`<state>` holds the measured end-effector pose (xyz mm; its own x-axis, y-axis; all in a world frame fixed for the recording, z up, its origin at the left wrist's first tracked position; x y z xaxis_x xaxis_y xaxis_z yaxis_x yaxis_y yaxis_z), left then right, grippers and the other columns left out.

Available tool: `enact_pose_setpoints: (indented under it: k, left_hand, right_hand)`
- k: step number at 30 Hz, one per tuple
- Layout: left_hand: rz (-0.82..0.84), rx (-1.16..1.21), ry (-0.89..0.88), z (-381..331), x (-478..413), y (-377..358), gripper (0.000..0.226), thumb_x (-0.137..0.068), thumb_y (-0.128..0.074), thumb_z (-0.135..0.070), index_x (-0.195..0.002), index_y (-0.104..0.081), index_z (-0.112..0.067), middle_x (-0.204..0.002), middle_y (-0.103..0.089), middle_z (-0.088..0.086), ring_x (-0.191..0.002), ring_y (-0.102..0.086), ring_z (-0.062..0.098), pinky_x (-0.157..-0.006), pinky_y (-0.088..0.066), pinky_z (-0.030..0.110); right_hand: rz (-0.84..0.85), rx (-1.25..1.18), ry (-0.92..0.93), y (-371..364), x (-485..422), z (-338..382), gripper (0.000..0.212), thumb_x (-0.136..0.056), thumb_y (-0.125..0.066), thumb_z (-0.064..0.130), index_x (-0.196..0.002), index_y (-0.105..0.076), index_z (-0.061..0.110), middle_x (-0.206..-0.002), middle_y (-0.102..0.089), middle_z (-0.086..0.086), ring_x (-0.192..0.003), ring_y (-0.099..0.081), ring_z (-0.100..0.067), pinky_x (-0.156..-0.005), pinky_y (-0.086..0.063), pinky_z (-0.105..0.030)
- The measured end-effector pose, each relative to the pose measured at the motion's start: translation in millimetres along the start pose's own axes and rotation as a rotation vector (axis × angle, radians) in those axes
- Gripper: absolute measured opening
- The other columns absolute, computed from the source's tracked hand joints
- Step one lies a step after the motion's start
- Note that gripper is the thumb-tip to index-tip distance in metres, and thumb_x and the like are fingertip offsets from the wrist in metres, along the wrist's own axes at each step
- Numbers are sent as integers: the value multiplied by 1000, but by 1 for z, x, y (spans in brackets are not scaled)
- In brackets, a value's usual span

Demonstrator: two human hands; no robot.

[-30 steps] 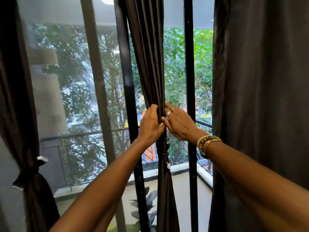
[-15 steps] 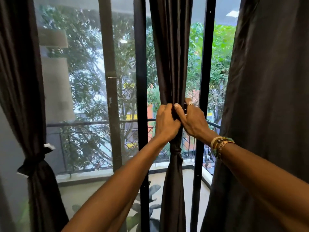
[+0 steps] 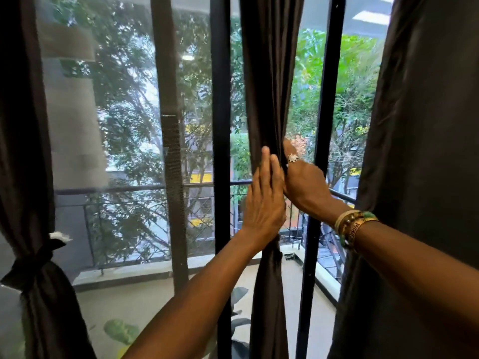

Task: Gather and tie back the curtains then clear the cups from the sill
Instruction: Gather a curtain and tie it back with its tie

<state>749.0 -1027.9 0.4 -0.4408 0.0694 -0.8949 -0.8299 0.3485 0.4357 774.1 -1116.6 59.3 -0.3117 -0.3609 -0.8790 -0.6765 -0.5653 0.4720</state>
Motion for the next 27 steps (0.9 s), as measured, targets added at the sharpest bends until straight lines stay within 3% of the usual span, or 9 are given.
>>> enact_pose_setpoints:
  k: [2,3,5,7,9,12,17,23,27]
  left_hand:
    - [-28,-47,6,-4,-4,-3,95,-77,-57,-3,-154,-1,1,-163,6,21,-151,-6,35,-119,-25,45]
    - [-31,-53,2,-10,-8,-4,98,-75,-60,-6,-154,-3,1,-163,3,22,-152,-3,35,-121,-17,46]
    - [-28,-111,-40,-23,-16,-4,100,-71,-62,-13,-153,-7,5,-161,-2,26,-151,-2,39,-121,-13,54]
    - [-11,-204,-61,-38,-28,-6,102,-68,-62,-22,-153,-11,6,-160,-5,28,-150,-3,42,-120,-12,58]
    - [-8,-267,-79,-58,-42,-8,101,-71,-61,-31,-154,-14,2,-160,-5,27,-150,-2,42,-120,-5,59]
    - [-14,-334,-147,-100,-67,-13,92,-79,-59,-37,-154,-20,-1,-162,-9,23,-150,-4,40,-118,3,58]
    - [39,-300,-171,-179,-114,-37,84,-80,-55,-31,-153,-23,-3,-162,-16,18,-151,-9,36,-120,-3,57]
    - [79,-269,-147,-250,-158,-70,76,-95,-49,-45,-155,-18,-10,-165,-4,12,-152,-2,31,-121,-7,48]
    - [101,-164,-14,-269,-172,-87,74,-95,-52,-45,-153,-22,-12,-164,-9,12,-151,-10,32,-120,-16,47]
  right_hand:
    - [1,104,63,1,-4,-4,61,-93,-58,16,-146,-36,-4,-80,-69,-21,-66,-64,-40,-55,-38,-34]
    - [-18,152,107,5,-4,-10,62,-91,-58,18,-146,-38,-4,-86,-70,-20,-70,-65,-39,-60,-38,-35]
    - [-44,270,177,17,-4,-27,60,-92,-49,30,-143,-44,-1,-118,-67,-21,-99,-65,-38,-81,-45,-42]
    - [-17,374,230,31,-1,-46,62,-94,-39,42,-142,-47,4,-146,-50,-17,-129,-51,-37,-105,-38,-51]
    - [-20,432,304,50,5,-68,60,-98,-33,44,-145,-45,8,-155,-38,-15,-141,-39,-36,-114,-29,-54]
    - [-82,508,318,84,9,-106,53,-101,-36,38,-145,-45,10,-157,-35,-14,-145,-33,-34,-116,-24,-55]
    - [-124,608,263,148,14,-174,50,-101,-39,38,-139,-53,10,-153,-41,-17,-142,-38,-36,-113,-29,-57]
    - [-5,721,311,212,32,-258,49,-99,-39,40,-130,-62,10,-150,-45,-19,-139,-42,-38,-115,-27,-56]
    - [89,709,184,233,44,-304,55,-97,-30,43,-129,-63,12,-151,-43,-18,-138,-42,-37,-114,-31,-56]
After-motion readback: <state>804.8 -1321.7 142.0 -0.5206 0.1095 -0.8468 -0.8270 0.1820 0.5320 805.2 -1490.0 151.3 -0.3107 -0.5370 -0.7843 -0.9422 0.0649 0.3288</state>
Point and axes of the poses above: each hand's wrist, its own x-axis away from the middle knuckle, its own y-axis out of the back of the hand, z = x × y, the point moved 4 cm from there along -x, towards the middle knuckle
